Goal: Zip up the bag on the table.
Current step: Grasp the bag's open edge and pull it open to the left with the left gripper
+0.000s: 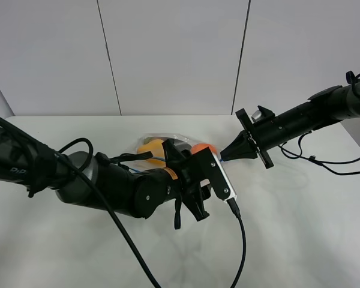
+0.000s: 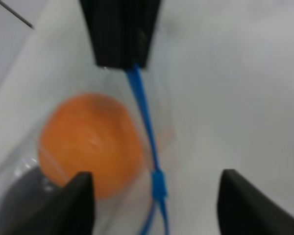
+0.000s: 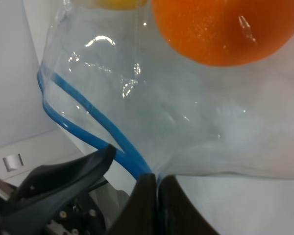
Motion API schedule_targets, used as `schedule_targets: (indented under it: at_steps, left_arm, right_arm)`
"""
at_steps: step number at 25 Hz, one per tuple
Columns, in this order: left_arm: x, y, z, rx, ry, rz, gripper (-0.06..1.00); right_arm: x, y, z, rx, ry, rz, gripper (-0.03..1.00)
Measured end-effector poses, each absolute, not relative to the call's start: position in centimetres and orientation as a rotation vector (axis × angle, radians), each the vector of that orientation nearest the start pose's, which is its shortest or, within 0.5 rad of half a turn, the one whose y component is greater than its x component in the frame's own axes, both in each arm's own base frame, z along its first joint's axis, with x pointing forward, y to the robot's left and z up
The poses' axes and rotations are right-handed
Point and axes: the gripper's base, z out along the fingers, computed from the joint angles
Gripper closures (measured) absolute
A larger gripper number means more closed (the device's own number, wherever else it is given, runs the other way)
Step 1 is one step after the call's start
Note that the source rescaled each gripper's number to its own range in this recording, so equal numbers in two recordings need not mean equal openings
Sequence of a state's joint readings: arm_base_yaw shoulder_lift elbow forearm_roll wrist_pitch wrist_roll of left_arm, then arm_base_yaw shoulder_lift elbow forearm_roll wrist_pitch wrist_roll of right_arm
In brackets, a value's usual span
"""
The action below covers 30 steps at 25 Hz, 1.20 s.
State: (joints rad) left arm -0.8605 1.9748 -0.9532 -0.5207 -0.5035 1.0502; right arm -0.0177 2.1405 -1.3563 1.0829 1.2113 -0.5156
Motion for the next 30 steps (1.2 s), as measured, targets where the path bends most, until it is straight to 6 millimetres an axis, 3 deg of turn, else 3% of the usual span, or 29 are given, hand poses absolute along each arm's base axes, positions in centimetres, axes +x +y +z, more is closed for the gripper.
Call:
schedule_targets:
  at_steps: [4, 10, 15, 23, 30]
  left_arm:
    - [27.3, -28.5, 14.2, 1.17, 1.598, 0.032, 0.44]
    - [27.3, -28.9, 12.5, 1.208, 1.583, 0.013, 0.46]
    - [27.4, -28.9, 12.4, 1.196, 1.573, 0.02, 0.48]
    - [27.7, -28.7, 12.5, 1.176, 1.567, 0.03, 0.72]
    - [28.5, -27.9, 12.5, 1.156, 1.584, 0.048, 0.74]
  right_arm:
    - [39.1, 6.8, 14.5, 0.139, 2.812, 1.489, 0.97]
    - [39.1, 6.8, 14.5, 0.144, 2.813, 1.489, 0.97]
    - [39.1, 6.8, 14.5, 0.144, 2.813, 1.489, 0.97]
    - [39.1, 6.8, 14.5, 0.144, 2.813, 1.489, 0.97]
    - [39.2, 6.9, 14.5, 0.149, 2.808, 1.496, 0.97]
